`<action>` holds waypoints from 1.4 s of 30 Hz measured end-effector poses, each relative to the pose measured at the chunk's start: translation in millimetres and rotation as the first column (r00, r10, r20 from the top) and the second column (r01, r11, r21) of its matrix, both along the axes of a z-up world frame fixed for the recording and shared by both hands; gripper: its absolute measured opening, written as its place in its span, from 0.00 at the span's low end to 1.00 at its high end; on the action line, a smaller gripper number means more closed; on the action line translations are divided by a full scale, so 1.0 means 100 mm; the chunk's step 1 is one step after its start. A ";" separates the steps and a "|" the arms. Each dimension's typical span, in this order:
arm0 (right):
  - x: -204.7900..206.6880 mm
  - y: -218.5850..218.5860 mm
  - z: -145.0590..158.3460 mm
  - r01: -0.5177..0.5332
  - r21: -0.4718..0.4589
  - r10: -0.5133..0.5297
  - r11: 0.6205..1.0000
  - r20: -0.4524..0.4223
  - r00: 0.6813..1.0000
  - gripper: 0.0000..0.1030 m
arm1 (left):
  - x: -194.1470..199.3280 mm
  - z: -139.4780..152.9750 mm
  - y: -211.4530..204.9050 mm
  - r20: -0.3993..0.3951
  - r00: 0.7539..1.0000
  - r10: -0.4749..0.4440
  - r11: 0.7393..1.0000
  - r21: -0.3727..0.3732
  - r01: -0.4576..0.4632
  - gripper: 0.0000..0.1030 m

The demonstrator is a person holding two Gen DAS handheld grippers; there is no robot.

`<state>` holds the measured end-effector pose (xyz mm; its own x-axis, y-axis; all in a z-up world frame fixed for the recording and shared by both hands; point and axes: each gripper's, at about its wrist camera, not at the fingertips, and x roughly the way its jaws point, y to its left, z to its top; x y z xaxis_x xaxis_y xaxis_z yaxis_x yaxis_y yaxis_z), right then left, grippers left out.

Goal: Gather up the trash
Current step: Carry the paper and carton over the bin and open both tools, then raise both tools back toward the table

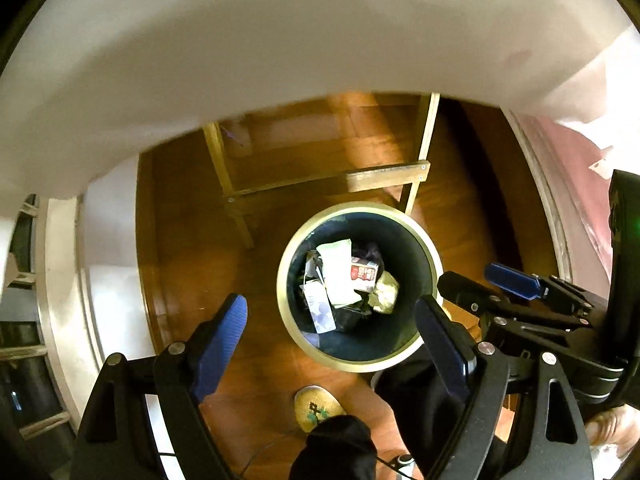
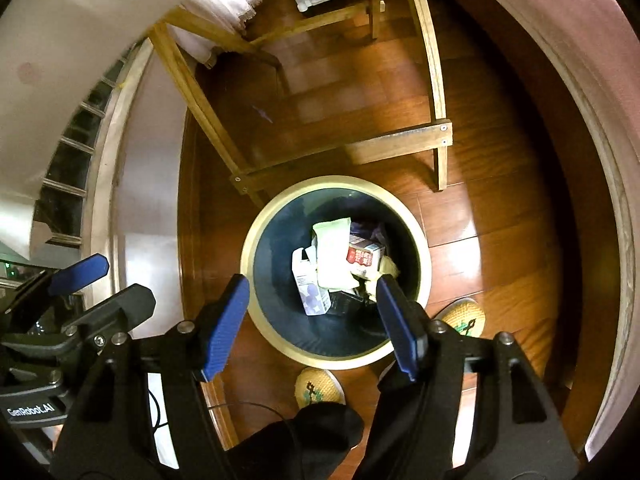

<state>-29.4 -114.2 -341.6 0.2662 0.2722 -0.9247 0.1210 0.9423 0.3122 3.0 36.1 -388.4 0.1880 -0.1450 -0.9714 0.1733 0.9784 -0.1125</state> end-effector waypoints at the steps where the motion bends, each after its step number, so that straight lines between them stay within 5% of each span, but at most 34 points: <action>1: -0.01 0.01 0.07 0.000 0.000 0.000 1.000 -0.001 1.000 0.61 | -0.01 0.06 0.01 0.003 1.000 0.006 1.000 0.000 -0.006 0.84; 10: -0.09 0.07 0.67 -0.009 0.003 0.009 1.000 0.018 1.000 0.61 | -0.03 0.84 0.12 0.052 0.998 0.038 0.999 -0.024 -0.037 0.84; 21: -0.18 0.21 1.82 -0.018 0.010 0.017 1.000 0.097 0.995 0.61 | -0.02 2.27 0.26 0.165 0.985 0.045 0.996 -0.082 -0.031 0.85; 34: -0.29 0.26 3.37 -0.017 -0.023 0.023 1.000 0.268 0.963 0.61 | -0.10 3.66 0.43 0.336 0.941 0.031 0.994 -0.113 0.007 0.85; 42: -0.30 0.23 3.99 0.001 -0.070 0.024 0.998 0.353 0.935 0.61 | -0.07 4.27 0.53 0.440 0.898 -0.004 0.994 -0.099 0.053 0.85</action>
<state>-59.6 -91.1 57.8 0.5764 0.2166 -0.7879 0.0039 0.9635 0.2677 -3.7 89.4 38.8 0.5856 -0.2536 -0.7699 0.2564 0.9590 -0.1209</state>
